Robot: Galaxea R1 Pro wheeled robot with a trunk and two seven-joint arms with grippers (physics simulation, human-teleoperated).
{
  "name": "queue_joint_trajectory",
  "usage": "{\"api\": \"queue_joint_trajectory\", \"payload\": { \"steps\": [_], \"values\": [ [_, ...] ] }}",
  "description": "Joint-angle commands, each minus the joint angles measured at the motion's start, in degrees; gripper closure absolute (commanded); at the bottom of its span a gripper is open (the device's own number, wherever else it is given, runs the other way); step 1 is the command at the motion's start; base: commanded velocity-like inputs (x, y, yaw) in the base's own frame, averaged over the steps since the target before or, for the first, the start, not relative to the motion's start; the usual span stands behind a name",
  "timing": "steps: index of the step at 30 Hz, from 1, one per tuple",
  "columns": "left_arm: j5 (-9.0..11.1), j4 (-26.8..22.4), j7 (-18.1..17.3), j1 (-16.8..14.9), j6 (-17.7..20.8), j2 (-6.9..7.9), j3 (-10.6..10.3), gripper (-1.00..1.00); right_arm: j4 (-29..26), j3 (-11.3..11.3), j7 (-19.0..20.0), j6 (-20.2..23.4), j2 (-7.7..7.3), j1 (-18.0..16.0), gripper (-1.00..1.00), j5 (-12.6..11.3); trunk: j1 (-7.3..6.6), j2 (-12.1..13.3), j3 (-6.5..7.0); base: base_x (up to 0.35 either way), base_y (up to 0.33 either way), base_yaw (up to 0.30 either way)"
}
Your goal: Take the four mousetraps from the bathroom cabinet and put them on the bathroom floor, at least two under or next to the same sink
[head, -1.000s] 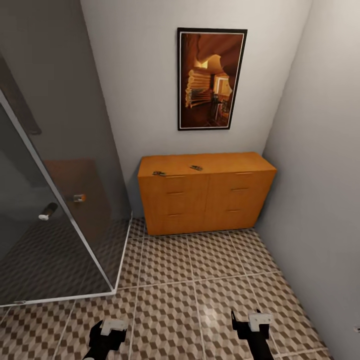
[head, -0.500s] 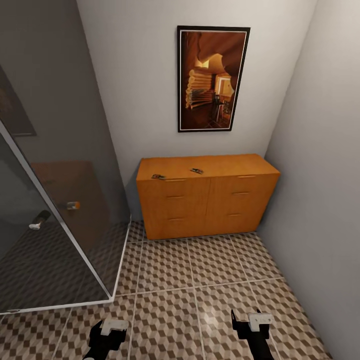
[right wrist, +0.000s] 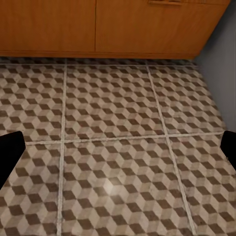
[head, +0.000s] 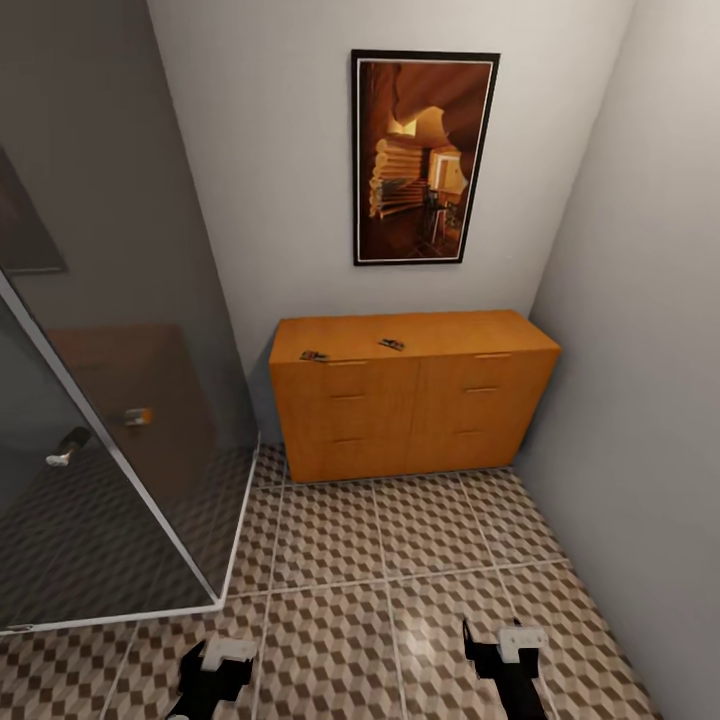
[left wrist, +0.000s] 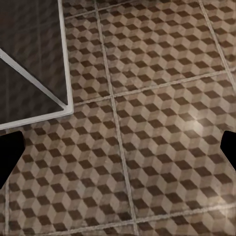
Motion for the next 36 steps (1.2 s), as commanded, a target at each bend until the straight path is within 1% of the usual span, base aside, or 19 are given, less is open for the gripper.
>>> {"api": "queue_joint_trajectory", "payload": {
  "steps": [1,7,19,29,30,33,36],
  "values": [
    [0.2,0.2,0.2,-0.1,-0.3,-0.04,-0.5,-1.00,0.0,0.3,-0.6,-0.1,-0.02,-0.1,-1.00,0.4,0.05,-0.1,-0.11,0.242,-0.125,0.000],
    [0.2,0.2,0.1,-0.1,-0.3,-0.04,-0.5,-1.00,0.0,0.3,-0.6,-0.1,0.01,-0.1,-1.00,0.4,0.05,-0.1,-0.11,0.284,-0.086,0.000],
    [0.2,0.2,0.2,-0.1,-0.3,-0.04,-0.5,-1.00,0.0,0.3,-0.6,0.0,0.04,-0.1,-1.00,0.4,0.05,-0.1,-0.11,0.300,-0.010,0.000],
    [0.2,0.2,0.2,-0.1,-0.3,-0.04,-0.5,-1.00,0.1,0.3,-0.3,-0.1,0.23,-0.1,-1.00,0.6,0.05,-0.1,-0.11,0.049,0.000,0.000],
    [0.4,0.2,0.1,0.3,-0.4,0.22,-0.5,-1.00,0.4,0.0,-0.5,-0.4,0.56,0.3,-1.00,0.3,0.05,-0.1,-0.11,0.000,0.000,0.000],
    [0.4,0.2,0.1,1.2,-0.4,0.22,-0.5,-1.00,1.4,-0.5,-0.4,-0.5,1.52,0.8,-1.00,0.2,0.05,-0.1,-0.11,0.000,0.000,0.000],
    [0.4,0.2,0.1,2.2,-0.4,0.24,-0.5,-1.00,1.8,-0.5,-0.4,-0.5,1.72,0.8,-1.00,0.2,0.05,-0.1,-0.11,0.000,0.000,0.000]
  ]
}}
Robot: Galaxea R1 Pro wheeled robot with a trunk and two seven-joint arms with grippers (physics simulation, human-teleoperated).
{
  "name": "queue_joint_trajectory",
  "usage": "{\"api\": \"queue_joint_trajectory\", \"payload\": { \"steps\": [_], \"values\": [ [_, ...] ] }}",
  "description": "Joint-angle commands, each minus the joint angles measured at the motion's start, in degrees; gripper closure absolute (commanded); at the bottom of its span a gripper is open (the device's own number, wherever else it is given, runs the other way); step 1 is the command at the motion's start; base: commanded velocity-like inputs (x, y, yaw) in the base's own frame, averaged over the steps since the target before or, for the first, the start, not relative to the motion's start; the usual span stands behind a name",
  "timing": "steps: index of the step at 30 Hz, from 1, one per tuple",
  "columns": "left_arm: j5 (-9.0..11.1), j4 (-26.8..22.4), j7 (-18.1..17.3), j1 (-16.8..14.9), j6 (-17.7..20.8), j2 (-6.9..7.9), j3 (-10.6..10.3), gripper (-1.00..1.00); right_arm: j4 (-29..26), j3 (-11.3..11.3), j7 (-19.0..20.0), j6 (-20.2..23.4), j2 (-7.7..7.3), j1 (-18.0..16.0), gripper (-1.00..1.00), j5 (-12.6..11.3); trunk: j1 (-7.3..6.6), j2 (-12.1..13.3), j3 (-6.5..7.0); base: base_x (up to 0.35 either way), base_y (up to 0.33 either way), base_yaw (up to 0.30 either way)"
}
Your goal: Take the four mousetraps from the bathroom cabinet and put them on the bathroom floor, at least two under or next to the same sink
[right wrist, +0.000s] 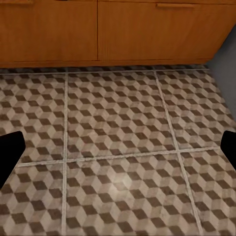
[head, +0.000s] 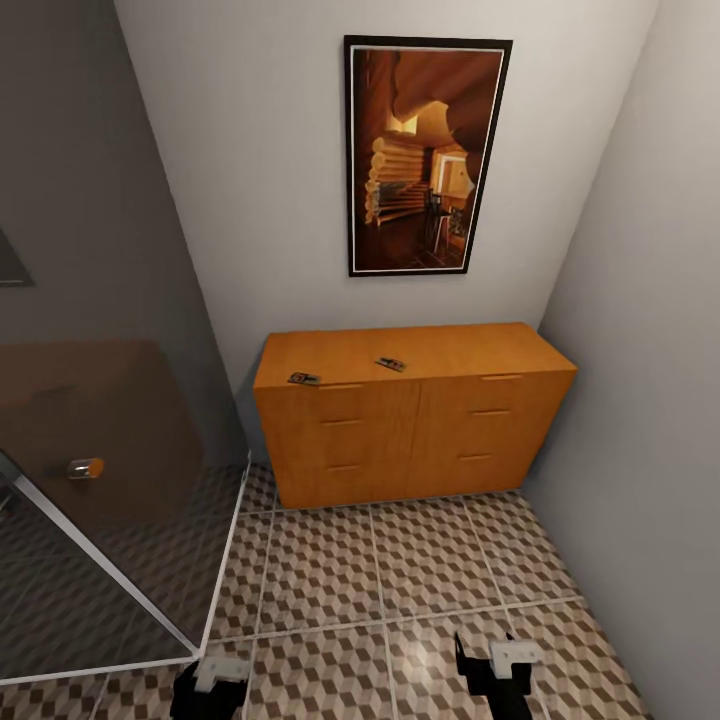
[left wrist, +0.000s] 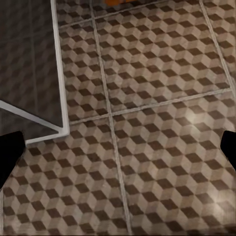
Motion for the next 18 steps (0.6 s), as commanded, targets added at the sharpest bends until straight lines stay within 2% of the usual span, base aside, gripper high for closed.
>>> {"api": "queue_joint_trajectory", "payload": {
  "steps": [1,5,18],
  "values": [
    [0.2,0.2,0.1,0.3,-0.3,0.03,-0.5,-1.00,-0.2,0.2,-0.6,-0.1,0.17,-0.1,-1.00,0.4,0.03,-0.1,-0.11,0.000,0.000,0.000],
    [0.2,0.1,0.0,1.6,-0.3,0.26,-0.5,-1.00,-1.1,0.2,-0.5,0.0,0.80,0.0,-1.00,0.4,0.03,-0.1,-0.11,0.000,0.000,0.000],
    [0.1,0.1,-0.1,5.1,-0.3,0.37,-0.5,-1.00,-1.6,0.3,-0.5,0.0,0.81,0.0,-1.00,0.4,0.03,-0.1,-0.11,0.000,0.000,0.000]
  ]
}}
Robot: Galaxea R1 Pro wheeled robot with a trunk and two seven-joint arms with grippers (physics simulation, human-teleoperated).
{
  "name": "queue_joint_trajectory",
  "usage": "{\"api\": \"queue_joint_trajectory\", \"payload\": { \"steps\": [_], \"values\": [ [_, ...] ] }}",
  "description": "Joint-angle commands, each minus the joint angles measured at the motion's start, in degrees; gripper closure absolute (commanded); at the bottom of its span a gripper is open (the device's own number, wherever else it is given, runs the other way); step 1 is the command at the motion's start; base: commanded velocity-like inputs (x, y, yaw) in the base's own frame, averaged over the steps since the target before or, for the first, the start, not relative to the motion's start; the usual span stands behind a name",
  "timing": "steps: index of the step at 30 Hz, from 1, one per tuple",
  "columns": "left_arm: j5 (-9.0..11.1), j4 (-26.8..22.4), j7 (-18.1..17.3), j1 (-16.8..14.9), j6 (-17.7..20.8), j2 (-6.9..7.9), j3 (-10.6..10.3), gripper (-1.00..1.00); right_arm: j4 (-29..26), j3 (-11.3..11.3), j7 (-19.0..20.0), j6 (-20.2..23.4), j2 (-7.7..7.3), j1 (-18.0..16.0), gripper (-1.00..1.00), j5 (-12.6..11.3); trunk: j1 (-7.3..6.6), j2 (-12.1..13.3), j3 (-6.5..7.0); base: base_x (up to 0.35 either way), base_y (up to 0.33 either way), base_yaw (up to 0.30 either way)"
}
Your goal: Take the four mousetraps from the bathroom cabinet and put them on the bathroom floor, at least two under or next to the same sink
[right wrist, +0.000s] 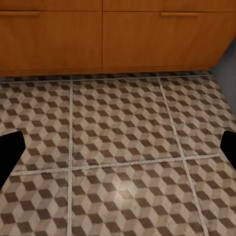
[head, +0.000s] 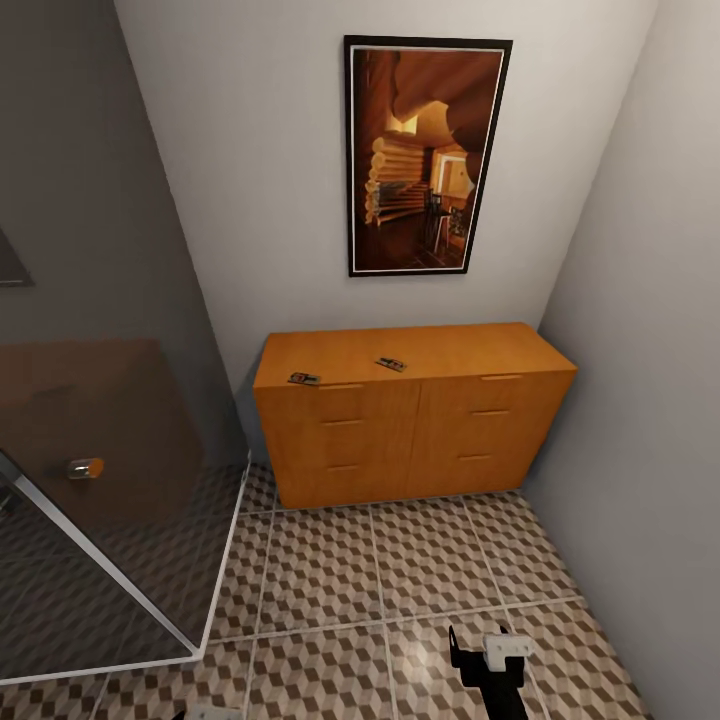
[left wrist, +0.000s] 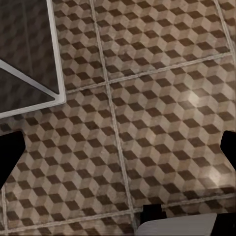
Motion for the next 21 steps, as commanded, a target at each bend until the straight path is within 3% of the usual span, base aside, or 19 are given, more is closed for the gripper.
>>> {"api": "queue_joint_trajectory", "payload": {
  "steps": [1,21],
  "values": [
    [0.2,0.2,0.1,-0.1,-0.3,-0.04,-0.5,-1.00,0.1,0.2,-0.6,-0.1,0.01,-0.1,-1.00,0.4,0.03,-0.1,-0.11,0.000,0.000,0.000],
    [0.2,0.2,0.1,0.0,-0.3,0.83,-0.5,-1.00,-3.6,-0.1,-1.1,2.2,-0.54,-0.1,-1.00,0.6,0.03,-0.1,-0.11,0.000,0.000,0.000]
  ]
}}
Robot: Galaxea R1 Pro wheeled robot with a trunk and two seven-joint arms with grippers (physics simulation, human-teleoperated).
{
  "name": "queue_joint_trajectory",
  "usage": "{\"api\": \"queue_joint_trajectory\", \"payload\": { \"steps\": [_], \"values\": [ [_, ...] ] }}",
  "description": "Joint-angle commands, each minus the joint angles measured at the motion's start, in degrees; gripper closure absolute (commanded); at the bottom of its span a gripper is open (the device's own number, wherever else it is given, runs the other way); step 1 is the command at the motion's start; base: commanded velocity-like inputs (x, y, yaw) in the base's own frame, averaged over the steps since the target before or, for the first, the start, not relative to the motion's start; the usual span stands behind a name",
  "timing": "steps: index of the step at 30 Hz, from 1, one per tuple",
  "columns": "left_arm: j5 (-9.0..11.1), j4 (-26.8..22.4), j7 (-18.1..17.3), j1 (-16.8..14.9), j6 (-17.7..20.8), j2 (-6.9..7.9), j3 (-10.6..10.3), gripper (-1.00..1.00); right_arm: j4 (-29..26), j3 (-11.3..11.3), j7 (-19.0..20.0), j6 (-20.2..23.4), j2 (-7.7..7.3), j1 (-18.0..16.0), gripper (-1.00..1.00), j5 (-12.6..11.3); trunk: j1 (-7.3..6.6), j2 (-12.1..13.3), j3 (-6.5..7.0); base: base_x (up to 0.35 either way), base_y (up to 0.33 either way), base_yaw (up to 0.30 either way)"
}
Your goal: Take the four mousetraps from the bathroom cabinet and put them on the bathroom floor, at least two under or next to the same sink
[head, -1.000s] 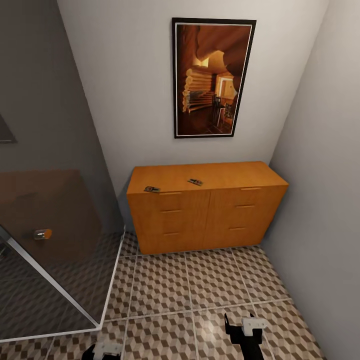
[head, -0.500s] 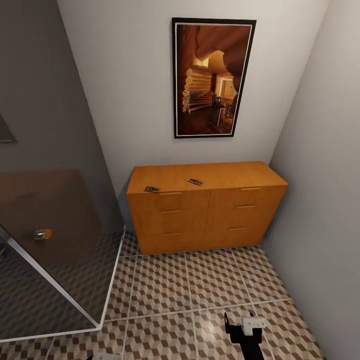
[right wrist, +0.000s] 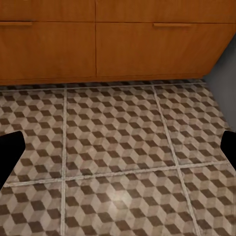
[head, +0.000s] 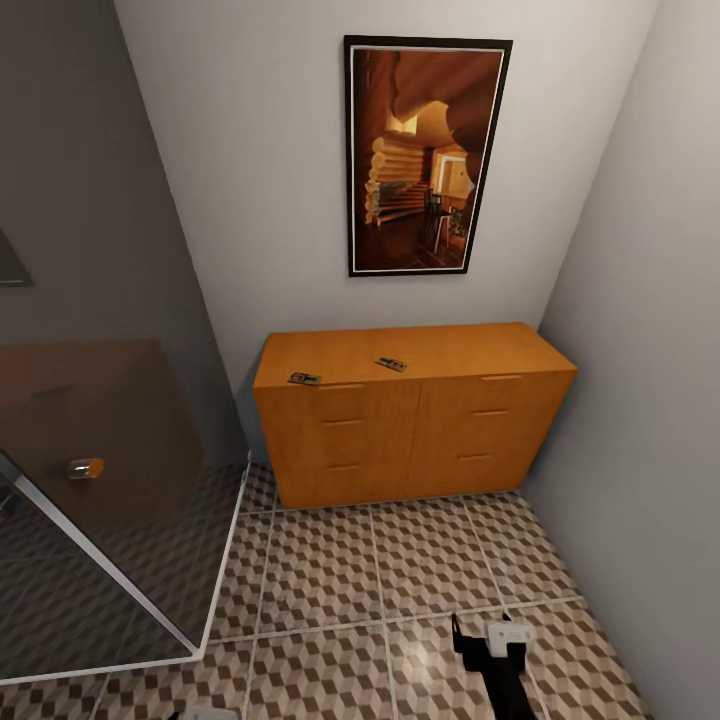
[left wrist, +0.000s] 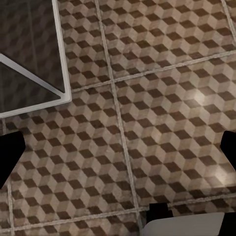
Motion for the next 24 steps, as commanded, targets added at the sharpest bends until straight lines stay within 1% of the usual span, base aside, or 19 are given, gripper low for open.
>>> {"api": "queue_joint_trajectory", "payload": {
  "steps": [1,11,12,13,16,17,24],
  "values": [
    [0.2,0.2,0.1,-0.1,-0.3,0.00,-0.5,-1.00,-0.3,0.2,-0.6,0.3,-0.01,-0.1,-1.00,0.4,0.03,-0.1,-0.11,0.000,0.000,0.000],
    [0.3,0.2,0.1,-0.1,-0.3,0.17,-0.5,-1.00,-3.5,0.2,-0.6,3.5,-0.05,-0.1,-1.00,0.4,0.03,-0.1,-0.11,0.000,0.000,0.000],
    [0.2,0.2,0.1,-0.1,-0.3,0.18,-0.5,-1.00,-21.3,0.2,-0.6,18.6,-0.05,-0.1,-1.00,0.4,0.03,-0.1,-0.11,0.000,0.000,0.000],
    [0.2,0.2,0.1,-0.1,-0.3,0.25,-0.5,-1.00,-23.3,0.2,-0.7,20.0,-0.06,-0.1,-1.00,0.4,0.03,-0.1,-0.11,0.000,0.000,0.000],
    [0.2,0.2,0.1,-0.1,-0.3,0.47,-0.5,-1.00,-26.1,0.2,-0.7,22.5,-0.06,-0.1,-1.00,0.5,0.03,-0.1,-0.11,0.000,0.000,0.000],
    [0.2,0.2,0.1,-0.1,-0.3,0.59,-0.5,-1.00,-28.2,0.2,-0.7,24.5,-0.06,-0.1,-1.00,0.5,0.03,-0.1,-0.11,0.000,0.000,0.000],
    [0.3,0.2,0.1,-0.1,-0.3,0.86,-0.5,-1.00,-35.8,0.3,-0.7,31.4,-0.06,-0.1,-1.00,0.5,0.03,-0.1,-0.11,0.000,0.000,0.000]
  ]
}}
